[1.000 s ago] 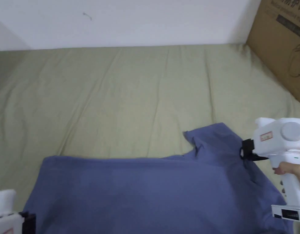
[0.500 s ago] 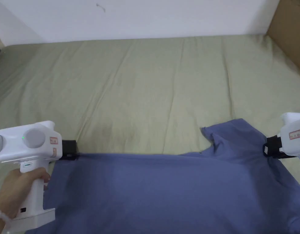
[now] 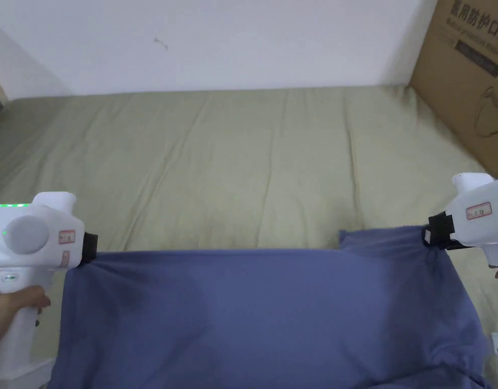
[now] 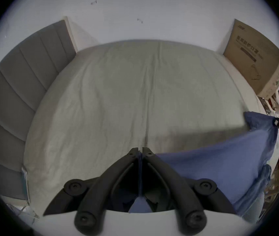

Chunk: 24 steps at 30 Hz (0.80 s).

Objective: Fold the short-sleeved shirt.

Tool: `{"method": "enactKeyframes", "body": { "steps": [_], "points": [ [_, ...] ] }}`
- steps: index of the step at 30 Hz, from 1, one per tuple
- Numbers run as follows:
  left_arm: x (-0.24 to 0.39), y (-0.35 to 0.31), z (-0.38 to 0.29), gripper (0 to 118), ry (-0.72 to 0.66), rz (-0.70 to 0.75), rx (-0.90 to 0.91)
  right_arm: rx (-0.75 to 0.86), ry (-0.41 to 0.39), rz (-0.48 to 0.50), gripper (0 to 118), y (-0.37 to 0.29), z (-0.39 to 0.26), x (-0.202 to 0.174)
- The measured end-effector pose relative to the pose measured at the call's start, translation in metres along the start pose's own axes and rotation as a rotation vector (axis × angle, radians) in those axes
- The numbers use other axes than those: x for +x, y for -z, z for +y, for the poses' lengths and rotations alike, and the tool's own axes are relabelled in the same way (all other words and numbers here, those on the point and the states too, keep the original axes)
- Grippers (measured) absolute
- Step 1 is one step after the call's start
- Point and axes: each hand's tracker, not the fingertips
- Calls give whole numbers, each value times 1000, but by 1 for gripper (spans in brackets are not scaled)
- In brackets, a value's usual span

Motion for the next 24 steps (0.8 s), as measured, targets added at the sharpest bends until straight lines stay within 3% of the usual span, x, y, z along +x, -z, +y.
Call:
{"method": "enactKeyframes", "body": {
  "steps": [9,13,15,17,18,19,20,21,22,24],
  "points": [
    [-23,-109,-127,1,9,-54,-11,7,-16,11,0,-101,-123,3],
    [-17,-107,-189,1,80,-17,-101,-97,-24,-5,0,-96,-199,-1],
    [-17,-96,-213,1,39,-31,-171,-166,-55,-48,0,-82,-229,-5],
    [-14,-81,-233,3,39,-30,-190,-193,-38,-50,0,-69,-251,-4],
    [-13,-76,-239,12,39,-20,-195,-194,-24,-49,2,-66,-257,-3],
    [-13,-73,-244,28,33,-12,-200,-193,14,-46,10,-63,-262,-2],
    [-18,-63,-248,49,26,-2,-211,-186,32,-55,27,-63,-264,-3],
    [-18,-64,-248,80,16,28,-207,-185,45,-69,57,-65,-265,-4],
    [-20,-66,-249,96,22,52,-196,-173,47,-75,70,-69,-264,-4],
    [-25,-78,-248,99,17,39,-179,-149,36,-88,71,-81,-261,-7]
  ]
}}
